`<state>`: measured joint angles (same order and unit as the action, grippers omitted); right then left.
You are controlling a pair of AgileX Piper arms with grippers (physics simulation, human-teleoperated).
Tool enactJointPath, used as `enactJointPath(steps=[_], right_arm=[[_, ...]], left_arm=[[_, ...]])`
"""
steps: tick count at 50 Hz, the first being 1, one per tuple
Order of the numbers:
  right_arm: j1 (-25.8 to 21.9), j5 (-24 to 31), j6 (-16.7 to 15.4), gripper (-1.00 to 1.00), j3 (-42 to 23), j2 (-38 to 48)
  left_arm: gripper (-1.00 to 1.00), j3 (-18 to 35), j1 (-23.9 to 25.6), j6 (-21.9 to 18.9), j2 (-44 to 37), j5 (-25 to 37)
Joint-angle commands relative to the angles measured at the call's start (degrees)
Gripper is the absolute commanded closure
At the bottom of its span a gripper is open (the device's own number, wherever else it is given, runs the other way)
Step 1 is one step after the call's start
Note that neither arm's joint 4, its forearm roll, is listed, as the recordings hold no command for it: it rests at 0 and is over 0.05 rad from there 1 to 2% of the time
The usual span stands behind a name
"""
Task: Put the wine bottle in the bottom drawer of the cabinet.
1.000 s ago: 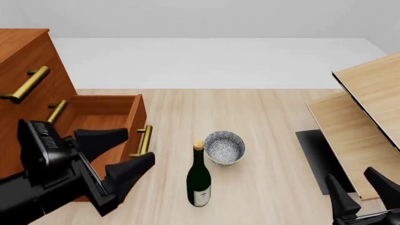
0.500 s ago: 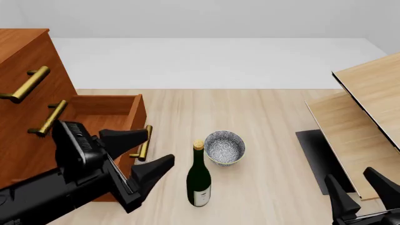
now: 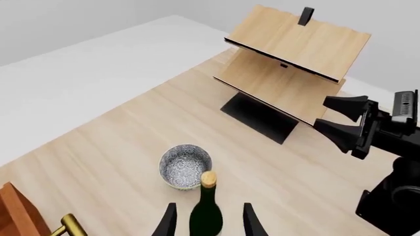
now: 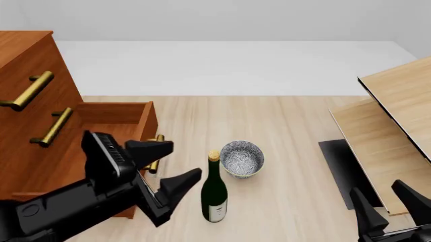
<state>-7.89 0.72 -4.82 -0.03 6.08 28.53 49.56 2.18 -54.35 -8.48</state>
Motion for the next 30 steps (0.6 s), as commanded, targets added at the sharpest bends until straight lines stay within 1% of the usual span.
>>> enactJointPath(steps=[1,12,21,30], right_arm=[[0.1,0.1,0.1,-1.00,0.0,-0.1],[0.1,0.0,0.2,-1.00,0.0,0.1],[0.0,-0.2,0.2,-1.00,0.0,0.2],[-0.1,0.4,0.2,-1.00,0.0,-0.3]], left_arm=[[-1.00,0.5,0.1,-0.6,-2.7,-1.9],[-1.00,0.7,0.4,-0.7,-5.4,-4.1],[-1.00,0.8,0.5,-1.7,-7.4,-6.2],[-1.00,1.0,0.7,-1.6,-9.3,-7.6]])
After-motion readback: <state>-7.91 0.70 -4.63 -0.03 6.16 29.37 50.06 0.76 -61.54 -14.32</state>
